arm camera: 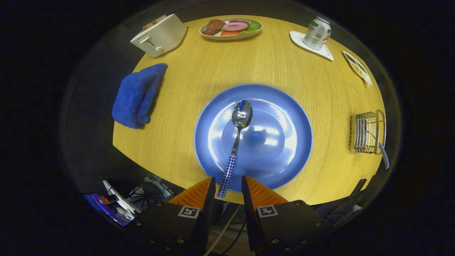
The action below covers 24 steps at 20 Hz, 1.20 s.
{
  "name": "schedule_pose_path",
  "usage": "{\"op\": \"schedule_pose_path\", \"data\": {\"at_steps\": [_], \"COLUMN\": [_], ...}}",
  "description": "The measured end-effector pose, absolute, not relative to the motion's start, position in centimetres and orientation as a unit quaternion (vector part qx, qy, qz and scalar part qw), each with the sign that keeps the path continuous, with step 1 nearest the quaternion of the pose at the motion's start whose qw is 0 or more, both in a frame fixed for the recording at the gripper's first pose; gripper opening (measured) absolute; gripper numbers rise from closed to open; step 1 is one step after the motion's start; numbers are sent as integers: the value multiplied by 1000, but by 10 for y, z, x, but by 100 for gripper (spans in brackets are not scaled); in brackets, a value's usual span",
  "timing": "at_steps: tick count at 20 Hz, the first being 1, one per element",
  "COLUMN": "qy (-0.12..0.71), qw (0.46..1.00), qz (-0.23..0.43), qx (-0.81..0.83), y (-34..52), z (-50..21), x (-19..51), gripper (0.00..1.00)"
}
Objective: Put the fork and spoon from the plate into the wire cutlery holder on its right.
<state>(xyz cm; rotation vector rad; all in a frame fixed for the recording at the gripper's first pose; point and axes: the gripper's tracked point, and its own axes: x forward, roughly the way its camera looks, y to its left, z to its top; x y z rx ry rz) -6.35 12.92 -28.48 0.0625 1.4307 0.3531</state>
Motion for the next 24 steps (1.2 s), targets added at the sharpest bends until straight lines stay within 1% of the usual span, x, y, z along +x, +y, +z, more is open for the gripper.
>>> {"op": "schedule_pose_path", "data": {"at_steps": [9,11,13,15,20,22,23,24], "qy": [660,668,671,677,677,658,654,654], "qw": [736,729,725,716,704,720,723,723], "qz": [148,151,152,170,206,211,208,206], "qx": [-3,-15,-26,-20,-60,-64,-79,-87], "y": [134,131,127,128,116,113,105,99], "z": [-321,-330,-335,-334,-335,-339,-327,-325], "x": [-62,-66,-63,-68,-72,-63,-62,-61], "gripper": [44,41,41,12,12,12,1,1]}}
